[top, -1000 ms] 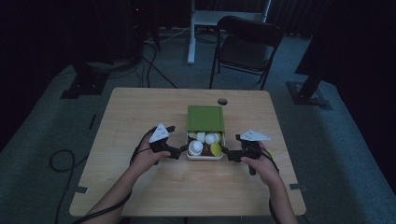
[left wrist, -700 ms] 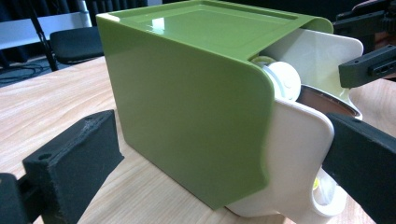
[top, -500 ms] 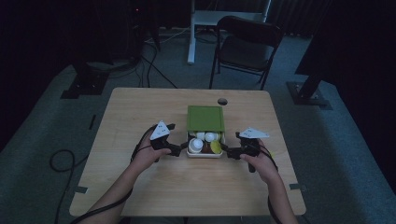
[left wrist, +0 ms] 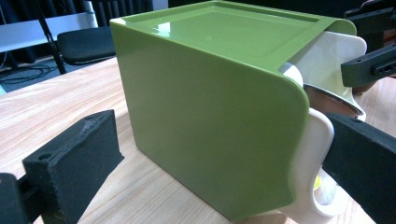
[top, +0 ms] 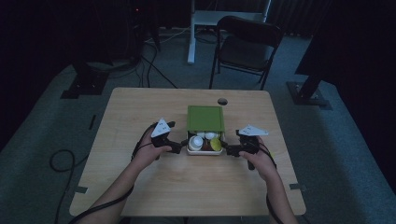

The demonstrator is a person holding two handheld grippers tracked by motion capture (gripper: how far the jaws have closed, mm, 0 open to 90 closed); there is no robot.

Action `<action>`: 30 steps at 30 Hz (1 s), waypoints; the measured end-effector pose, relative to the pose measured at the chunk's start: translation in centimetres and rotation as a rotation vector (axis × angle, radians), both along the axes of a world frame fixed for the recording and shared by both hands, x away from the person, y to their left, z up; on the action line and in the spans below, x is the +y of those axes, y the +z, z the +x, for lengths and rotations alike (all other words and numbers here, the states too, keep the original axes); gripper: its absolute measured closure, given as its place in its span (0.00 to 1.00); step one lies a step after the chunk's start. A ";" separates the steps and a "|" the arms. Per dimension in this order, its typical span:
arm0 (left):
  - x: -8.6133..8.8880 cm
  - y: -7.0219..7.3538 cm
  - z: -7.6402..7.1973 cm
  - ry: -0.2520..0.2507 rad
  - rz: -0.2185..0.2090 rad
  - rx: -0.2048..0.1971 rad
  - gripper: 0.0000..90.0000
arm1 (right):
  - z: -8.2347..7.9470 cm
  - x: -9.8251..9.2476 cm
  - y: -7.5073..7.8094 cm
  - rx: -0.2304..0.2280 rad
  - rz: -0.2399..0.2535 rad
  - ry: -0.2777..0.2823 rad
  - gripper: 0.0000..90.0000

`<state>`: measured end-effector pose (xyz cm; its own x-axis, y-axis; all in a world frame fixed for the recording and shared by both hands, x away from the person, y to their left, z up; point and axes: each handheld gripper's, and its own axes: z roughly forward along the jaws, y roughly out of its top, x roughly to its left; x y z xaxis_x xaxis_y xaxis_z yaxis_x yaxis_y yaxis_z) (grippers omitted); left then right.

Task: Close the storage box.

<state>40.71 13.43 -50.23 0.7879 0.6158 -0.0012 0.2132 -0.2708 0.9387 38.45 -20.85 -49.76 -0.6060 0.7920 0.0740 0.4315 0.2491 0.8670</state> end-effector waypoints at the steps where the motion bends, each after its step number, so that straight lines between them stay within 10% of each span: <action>1: 0.0 0.0 0.0 0.000 0.006 -0.005 0.00 | 0.0 0.0 0.0 -0.001 -0.001 -0.002 0.12; 30: -0.2 0.3 1.0 0.027 0.023 0.000 0.00 | 0.9 0.5 0.2 0.005 -0.013 -0.069 0.12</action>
